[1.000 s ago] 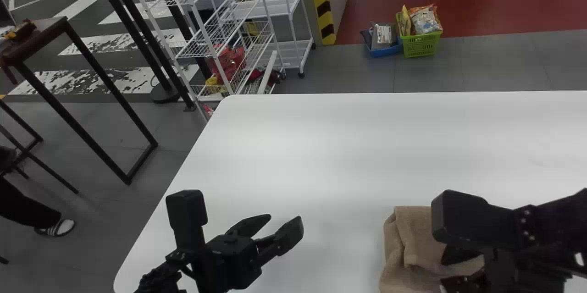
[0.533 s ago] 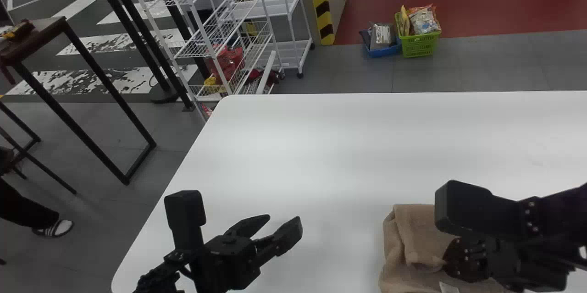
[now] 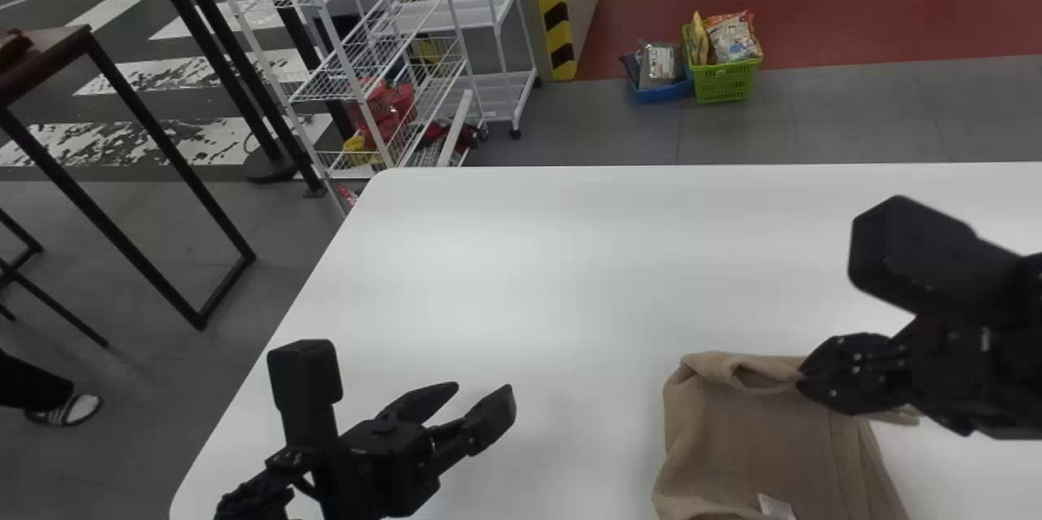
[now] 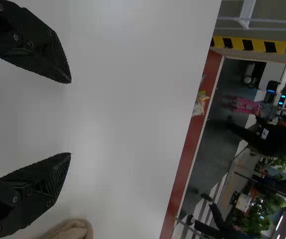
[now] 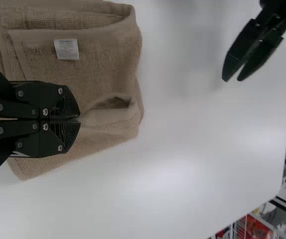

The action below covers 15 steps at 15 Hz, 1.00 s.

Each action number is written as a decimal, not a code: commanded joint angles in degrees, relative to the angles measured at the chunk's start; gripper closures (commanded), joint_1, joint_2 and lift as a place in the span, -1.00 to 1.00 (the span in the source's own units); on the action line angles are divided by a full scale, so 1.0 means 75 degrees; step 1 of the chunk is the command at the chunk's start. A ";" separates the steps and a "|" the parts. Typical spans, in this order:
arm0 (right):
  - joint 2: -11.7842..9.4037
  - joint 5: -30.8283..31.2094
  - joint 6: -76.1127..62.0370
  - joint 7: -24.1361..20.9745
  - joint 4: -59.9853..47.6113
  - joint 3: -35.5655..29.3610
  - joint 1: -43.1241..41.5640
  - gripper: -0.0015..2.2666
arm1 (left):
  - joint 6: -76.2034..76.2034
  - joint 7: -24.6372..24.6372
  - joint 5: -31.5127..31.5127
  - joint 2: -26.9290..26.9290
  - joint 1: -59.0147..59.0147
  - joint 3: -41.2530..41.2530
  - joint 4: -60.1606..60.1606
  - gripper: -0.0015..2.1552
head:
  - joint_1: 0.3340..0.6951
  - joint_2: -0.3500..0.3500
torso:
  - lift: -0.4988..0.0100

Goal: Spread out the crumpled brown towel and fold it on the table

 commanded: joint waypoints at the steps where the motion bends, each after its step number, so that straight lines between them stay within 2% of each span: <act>1: -0.0222 -0.0441 0.0637 0.0037 -0.0654 -0.0318 0.0013 0.09 | 0.0000 0.0000 -0.0038 0.0012 0.0000 0.0007 -0.0021 -0.66 | 1.00 0.81 | 0.46; 7: -0.0585 -0.0488 0.1083 0.0037 -0.1884 -0.0283 0.0622 0.09 | 0.0187 0.0012 -0.0050 0.0000 0.0012 0.0018 -0.0068 -0.66 | 1.00 0.79 | 0.46; 9: -0.0644 -0.0441 0.1083 0.0037 -0.2025 -0.0001 0.0997 0.09 | 0.0211 0.0070 -0.0050 0.0012 0.0000 0.0007 -0.0079 -0.66 | 1.00 0.83 | 0.46; 15: -0.0855 0.0367 0.1083 0.0037 -0.2060 0.1088 0.1806 0.09 | 0.0211 0.0082 -0.0073 0.0000 -0.0070 -0.0005 -0.0021 -0.66 | 1.00 1.00 | 0.46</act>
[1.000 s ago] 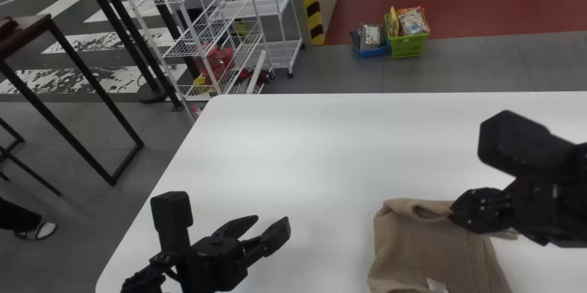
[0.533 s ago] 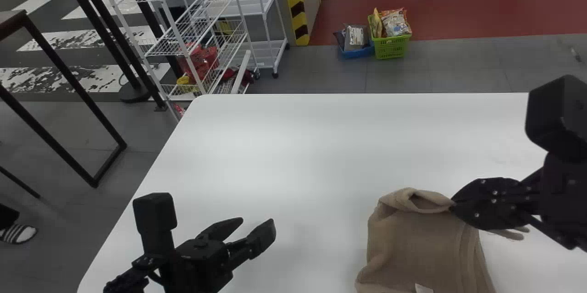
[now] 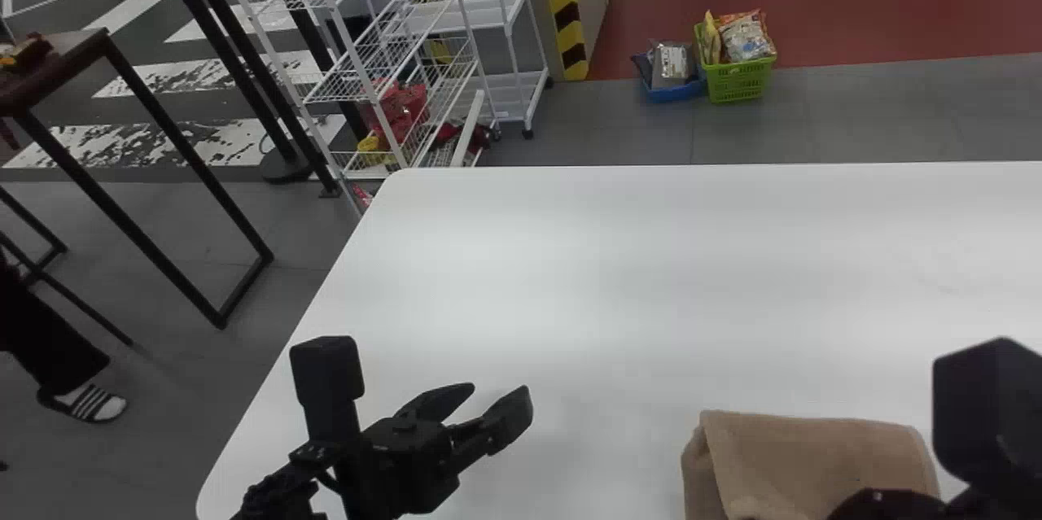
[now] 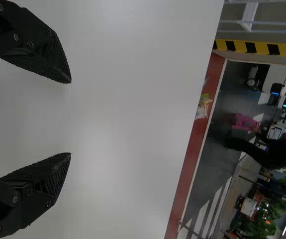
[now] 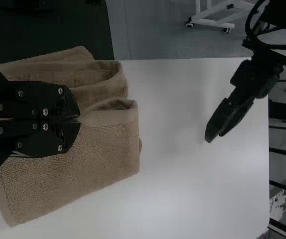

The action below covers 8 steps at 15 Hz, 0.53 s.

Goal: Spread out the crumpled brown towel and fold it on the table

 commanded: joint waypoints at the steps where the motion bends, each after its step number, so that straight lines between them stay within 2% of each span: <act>1: -0.0065 0.0441 -0.0023 0.0037 0.0112 0.0397 0.0178 0.09 | -0.0001 -0.0001 -0.0002 -0.0005 -0.0008 -0.0001 0.0041 -0.66 | 1.00 1.00 | 0.46; 2: -0.0089 0.0664 -0.0047 0.0037 0.0288 0.0432 0.0166 0.09 | -0.0001 -0.0013 -0.0002 0.0007 -0.0008 -0.0001 0.0077 -0.66 | 1.00 1.00 | 0.46; 3: 0.0005 0.0781 -0.0047 0.0037 0.0499 0.0456 -0.0033 0.09 | -0.0001 -0.0036 0.0010 -0.0005 -0.0031 -0.0001 0.0088 -0.66 | 1.00 1.00 | 0.46; 5: 0.0357 0.0793 0.0024 0.0037 0.0839 -0.0048 -0.0502 0.09 | -0.0001 -0.0071 0.0022 -0.0005 -0.0031 -0.0001 0.0088 -0.66 | 1.00 1.00 | 0.46; 7: 0.0825 0.0723 -0.0187 0.0037 0.1178 -0.0763 -0.0983 0.09 | -0.0001 -0.0083 0.0010 0.0007 -0.0043 0.0011 0.0124 -0.66 | 1.00 0.91 | 0.46; 8: 0.0896 0.0559 -0.0117 0.0037 0.1401 -0.0904 -0.1287 0.09 | -0.0024 -0.0083 0.0010 -0.0005 -0.0055 0.0022 0.0147 -0.66 | 1.00 0.87 | 0.46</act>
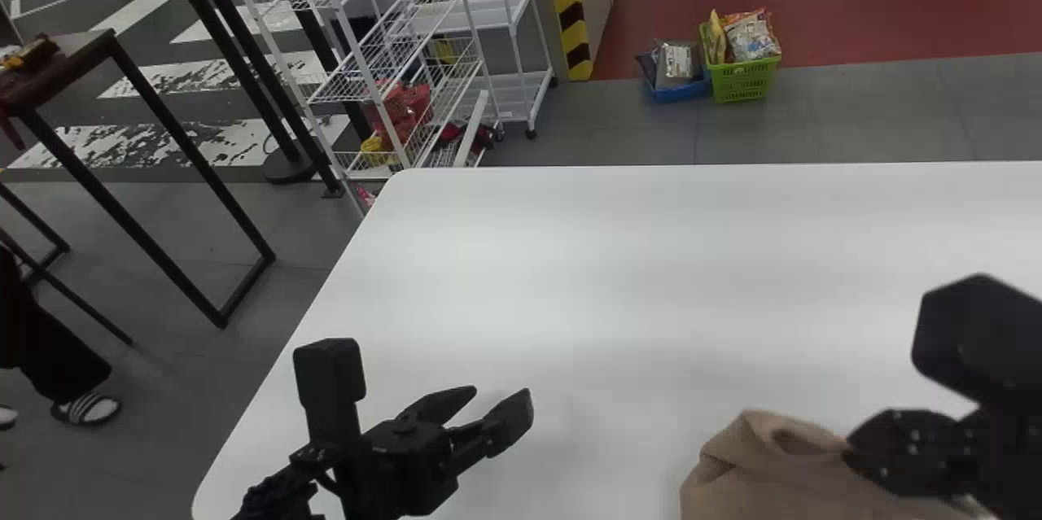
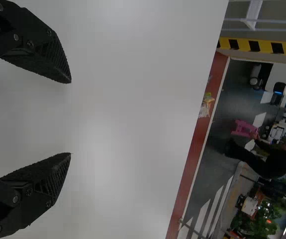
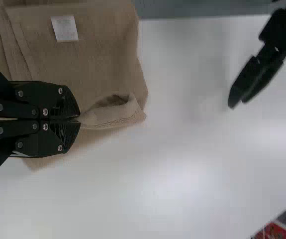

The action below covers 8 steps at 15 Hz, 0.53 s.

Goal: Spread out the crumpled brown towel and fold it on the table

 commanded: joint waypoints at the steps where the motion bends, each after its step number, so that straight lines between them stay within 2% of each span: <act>1: 0.0184 -0.0317 0.0120 0.0037 0.0353 -0.0344 -0.0506 0.09 | 0.0008 -0.0012 -0.0003 0.0006 -0.0013 0.0017 0.0025 -0.66 | 1.00 0.83 | 0.46; 5: 0.0501 -0.0130 -0.0091 0.0037 0.0646 -0.0168 -0.0506 0.09 | 0.0242 -0.0258 0.0196 -0.0017 0.0444 0.0029 -0.0514 -0.65 | 1.00 0.76 | 0.46; 6: 0.0512 -0.0118 -0.0114 0.0037 0.0740 -0.0168 -0.0506 0.09 | 0.0242 -0.0528 0.0478 -0.0029 0.0655 0.0099 -0.0713 -0.63 | 1.00 0.76 | 0.46; 7: 0.0547 -0.0048 -0.0137 0.0037 0.0810 -0.0168 -0.0518 0.09 | 0.0242 -0.0832 0.0888 -0.0053 0.0843 0.0216 -0.0889 -0.46 | 1.00 0.75 | 0.46; 8: 0.0571 -0.0048 -0.0161 0.0037 0.0869 -0.0156 -0.0542 0.09 | 0.0242 -0.1102 0.1204 -0.0053 0.1089 0.0216 -0.1135 -0.01 | 1.00 0.72 | 0.46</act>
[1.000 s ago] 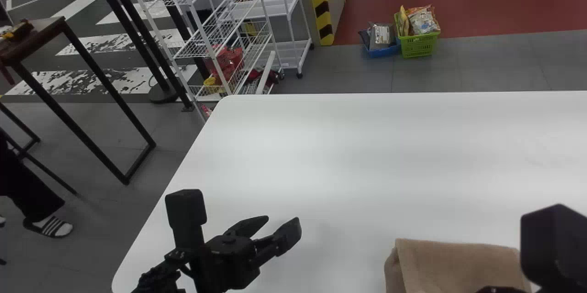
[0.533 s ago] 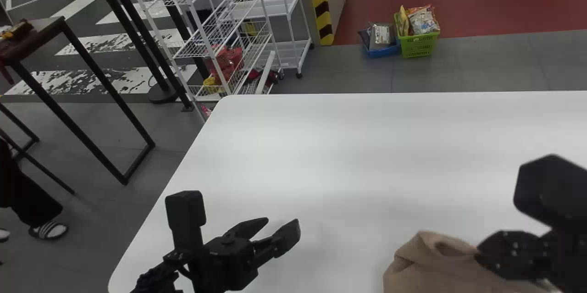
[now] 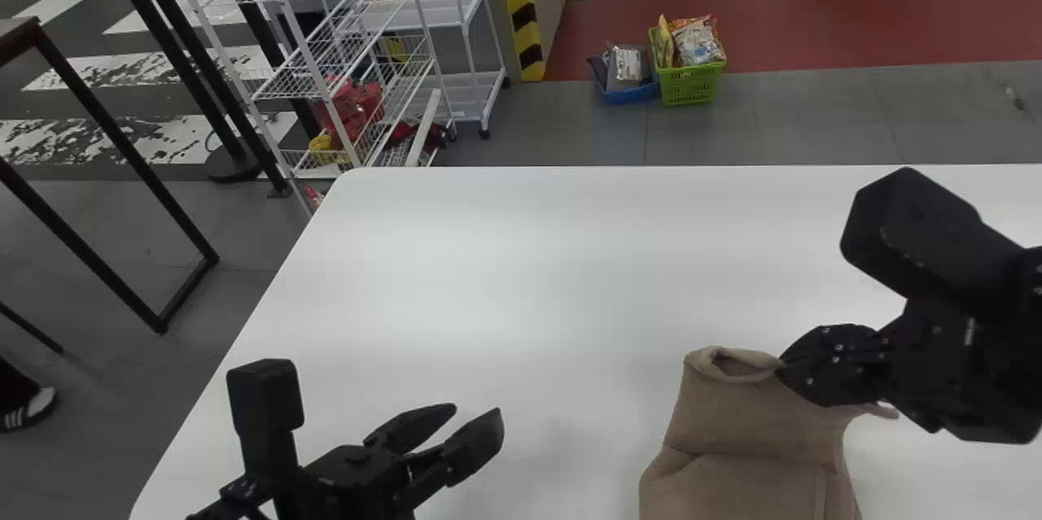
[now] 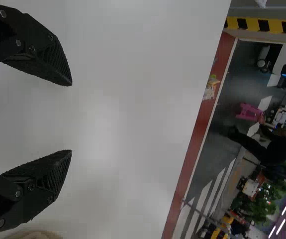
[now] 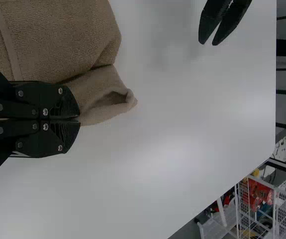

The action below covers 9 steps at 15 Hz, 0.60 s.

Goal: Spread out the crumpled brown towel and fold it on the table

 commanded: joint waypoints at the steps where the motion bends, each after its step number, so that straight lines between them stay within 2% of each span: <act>1: 0.0077 0.0046 -0.0059 0.0037 0.0164 0.0012 -0.0060 0.09 | 0.0002 -0.0427 0.0706 -0.0048 0.0553 0.0059 -0.0516 0.32 | 1.00 0.68 | 0.46; 2: 0.0077 0.0046 -0.0059 0.0037 0.0187 0.0024 -0.0071 0.09 | 0.0049 -0.0825 0.0940 -0.0048 0.0717 0.0059 -0.0609 0.34 | 1.00 0.59 | 0.46; 3: 0.0089 0.0057 -0.0059 0.0037 0.0211 0.0024 -0.0083 0.09 | 0.0401 -0.1224 0.1104 -0.0048 0.0811 0.0036 -0.0668 0.56 | 1.00 0.55 | 0.46; 4: 0.0089 0.0081 -0.0083 0.0037 0.0246 0.0024 -0.0083 0.09 | 0.0846 -0.1470 0.1128 -0.0072 0.0823 -0.0046 -0.0680 0.61 | 1.00 0.50 | 0.46; 7: 0.0089 0.0092 -0.0106 0.0037 0.0293 -0.0012 -0.0095 0.09 | 0.1174 -0.2009 0.1409 -0.0083 0.0964 -0.0128 -0.0668 0.61 | 1.00 0.30 | 0.46; 9: 0.0089 0.0092 -0.0106 0.0037 0.0339 -0.0012 -0.0095 0.09 | 0.1268 -0.2173 0.1468 -0.0083 0.1010 -0.0187 -0.0715 0.61 | 1.00 0.23 | 0.46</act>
